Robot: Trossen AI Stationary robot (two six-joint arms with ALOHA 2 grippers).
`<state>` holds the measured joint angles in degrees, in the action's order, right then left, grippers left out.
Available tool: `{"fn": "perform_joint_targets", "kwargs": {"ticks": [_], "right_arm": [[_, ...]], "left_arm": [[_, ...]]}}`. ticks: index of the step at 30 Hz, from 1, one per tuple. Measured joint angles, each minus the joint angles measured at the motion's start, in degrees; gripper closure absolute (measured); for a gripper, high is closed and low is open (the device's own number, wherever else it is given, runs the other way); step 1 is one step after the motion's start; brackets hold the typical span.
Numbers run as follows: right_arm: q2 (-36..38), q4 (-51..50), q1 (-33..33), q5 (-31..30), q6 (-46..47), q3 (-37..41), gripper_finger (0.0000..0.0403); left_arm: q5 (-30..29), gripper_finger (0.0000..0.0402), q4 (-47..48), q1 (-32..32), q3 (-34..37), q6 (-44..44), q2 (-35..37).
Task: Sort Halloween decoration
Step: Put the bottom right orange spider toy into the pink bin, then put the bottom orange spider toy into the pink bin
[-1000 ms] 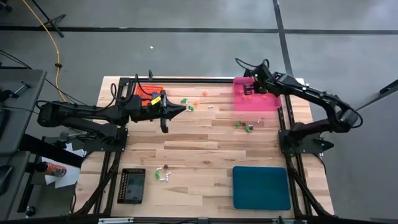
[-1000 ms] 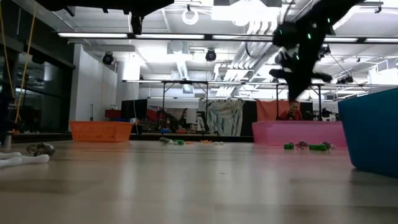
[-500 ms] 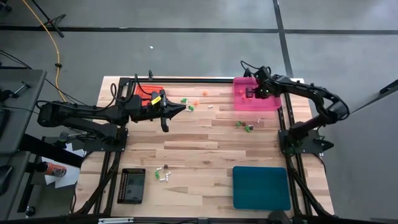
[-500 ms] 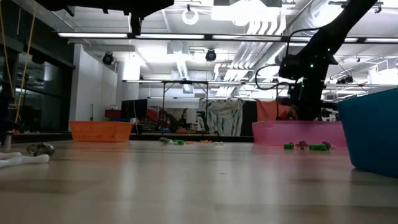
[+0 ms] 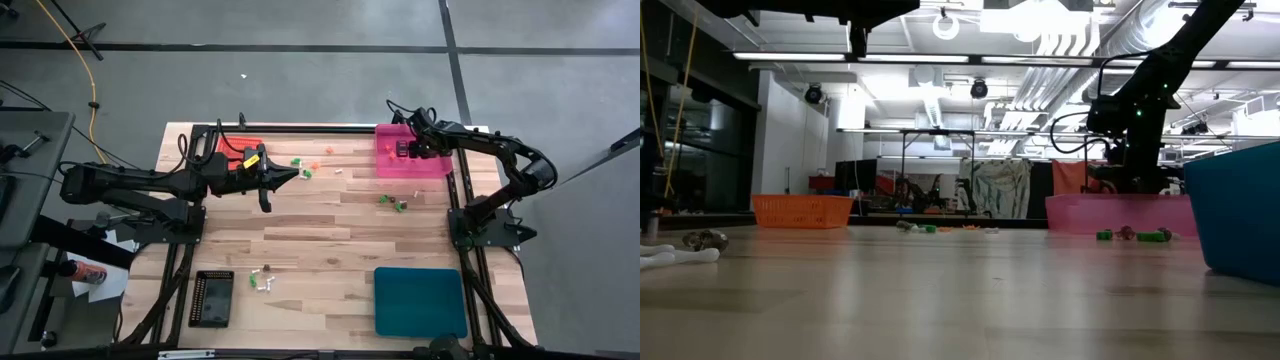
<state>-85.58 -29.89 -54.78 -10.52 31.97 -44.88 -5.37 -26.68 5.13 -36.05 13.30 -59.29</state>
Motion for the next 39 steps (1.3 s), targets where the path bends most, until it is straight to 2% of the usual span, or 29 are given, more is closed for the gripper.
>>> {"fn": "perform_joint_targets", "kwargs": {"ticks": [5, 8, 12, 17, 21, 25, 29, 34, 39], "right_arm": [[0.95, -0.32, 0.00, 1.30, -1.01, 0.00, 0.0221], [4.59, 0.04, 0.02, 3.42, -2.51, 0.00, 0.0198], [12.94, 1.92, 1.63, 9.02, -5.69, 0.00, 0.0188], [23.71, 8.61, 9.12, 20.11, -7.34, 0.00, 0.0190], [29.07, 18.45, 19.01, 24.13, -6.65, -0.03, 0.0209], [30.25, 26.28, 29.60, 22.55, -9.98, -0.04, 0.0248], [29.10, 29.48, 38.13, 19.63, -12.80, -0.04, 0.0310], [27.13, 33.40, 43.74, 19.52, -13.30, -0.04, 0.0393], [25.84, 38.34, 45.64, 19.51, -15.30, -0.04, 0.0385]], "left_arm": [[0.01, 0.0401, 0.00, 0.00, 0.00, 0.00, 0.00], [0.01, 0.0401, 0.02, 0.00, 0.00, 0.00, 0.00], [-0.36, 0.0401, 0.11, 0.00, 0.00, 0.00, 0.00], [-1.80, 0.0401, 0.47, 0.00, 0.00, -1.46, 0.00], [-1.83, 0.0401, 1.28, 0.20, 0.00, -1.45, 0.00], [-1.83, 0.0401, 2.24, 0.20, 0.00, -1.40, 0.00], [-1.83, 0.0401, 2.64, 0.20, 0.00, -1.40, 0.00], [-1.85, 0.0401, 2.94, 0.20, 0.00, -1.40, 0.00], [-1.85, 0.0401, 2.97, 0.20, 0.00, -1.40, 0.00]]}}
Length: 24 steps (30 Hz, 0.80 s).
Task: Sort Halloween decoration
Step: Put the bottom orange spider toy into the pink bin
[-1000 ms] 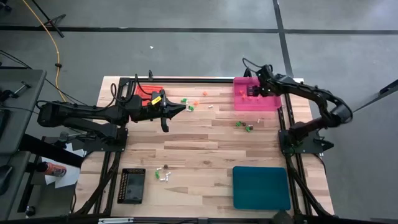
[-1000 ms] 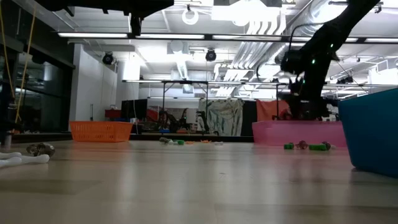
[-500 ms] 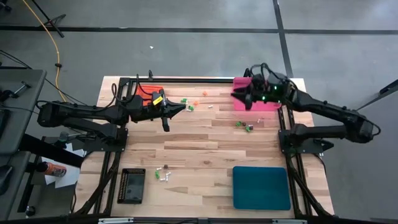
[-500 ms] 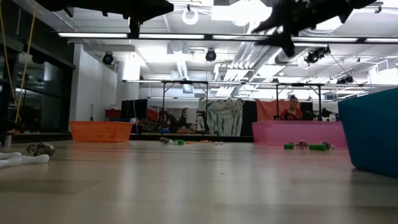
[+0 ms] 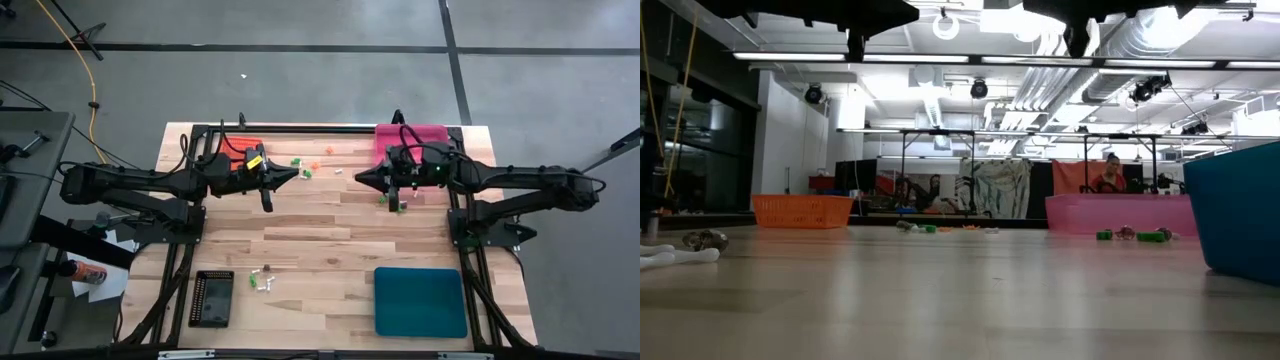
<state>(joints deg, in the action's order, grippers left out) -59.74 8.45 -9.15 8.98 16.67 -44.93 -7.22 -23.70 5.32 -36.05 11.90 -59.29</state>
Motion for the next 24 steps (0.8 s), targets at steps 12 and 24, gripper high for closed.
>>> {"fn": "perform_joint_targets", "kwargs": {"ticks": [12, 24], "right_arm": [[0.08, 0.59, -0.59, 0.34, -1.60, 0.00, 0.0401], [0.10, 0.46, -0.59, 0.03, -1.73, 0.00, 0.0399]], "left_arm": [[-0.02, 0.0401, 2.63, 0.00, 0.00, -0.03, 0.00], [-0.83, 0.0372, 28.18, 8.46, -10.90, 6.77, -10.18]]}}
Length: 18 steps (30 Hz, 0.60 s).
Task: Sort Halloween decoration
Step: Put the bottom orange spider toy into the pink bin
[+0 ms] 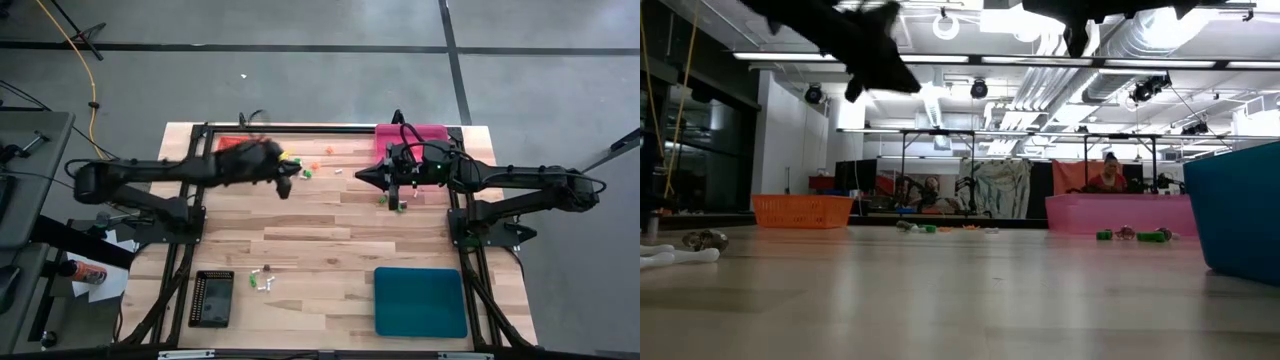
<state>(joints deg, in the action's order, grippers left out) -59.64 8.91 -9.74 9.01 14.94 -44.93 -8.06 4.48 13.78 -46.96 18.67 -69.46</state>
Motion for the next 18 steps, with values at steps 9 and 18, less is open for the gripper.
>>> {"fn": "perform_joint_targets", "kwargs": {"ticks": [9, 18], "right_arm": [[0.00, -0.18, 0.02, -0.02, 3.25, 0.00, 0.0399], [0.00, -1.02, 0.04, -2.01, 9.59, 0.00, 0.0399]], "left_arm": [[4.86, 0.0262, 24.57, 12.87, -21.33, -2.24, -24.31], [14.95, 0.0183, 25.99, 16.00, -32.41, -2.77, -41.57]]}}
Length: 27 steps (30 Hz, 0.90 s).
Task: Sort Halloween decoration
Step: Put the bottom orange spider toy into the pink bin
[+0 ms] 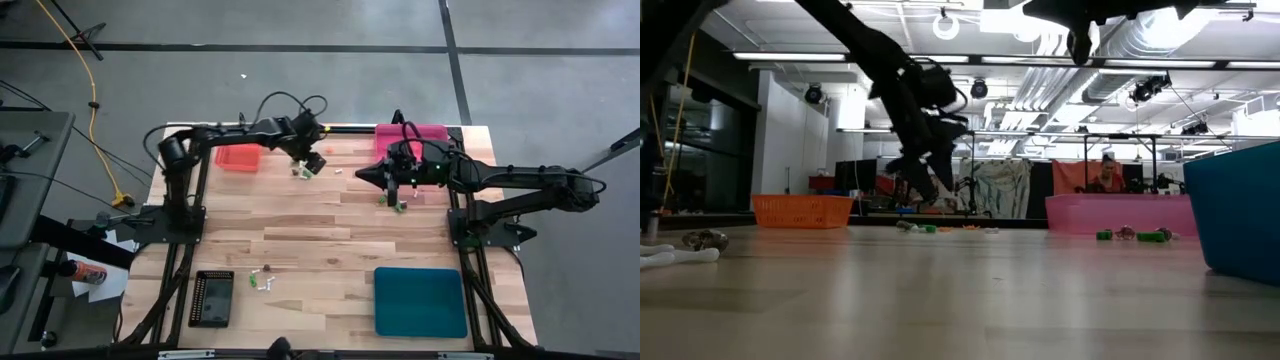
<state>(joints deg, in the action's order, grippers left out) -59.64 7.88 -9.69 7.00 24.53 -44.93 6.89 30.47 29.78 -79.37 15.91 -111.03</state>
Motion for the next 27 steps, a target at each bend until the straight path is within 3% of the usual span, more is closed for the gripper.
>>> {"fn": "perform_joint_targets", "kwargs": {"ticks": [6, 19, 23, 27], "right_arm": [[0.00, 0.04, 0.38, -0.55, 1.71, 0.00, 0.0399], [0.00, 0.04, 3.87, -5.31, 2.50, 0.00, 0.0399], [0.00, 0.04, 4.26, -5.33, 2.50, 0.00, 0.0399], [0.00, 0.05, 4.51, -5.35, 2.37, 0.00, 0.0399]], "left_arm": [[-2.96, 0.0177, 0.06, -0.47, -3.80, -0.12, -5.71], [-6.00, 0.0183, 0.92, -0.90, -4.16, -1.28, -10.62], [-9.67, 0.0233, 2.20, -1.76, -4.23, -3.46, -10.83], [-11.50, 0.0336, 3.16, -2.55, -4.17, -5.43, -10.46]]}}
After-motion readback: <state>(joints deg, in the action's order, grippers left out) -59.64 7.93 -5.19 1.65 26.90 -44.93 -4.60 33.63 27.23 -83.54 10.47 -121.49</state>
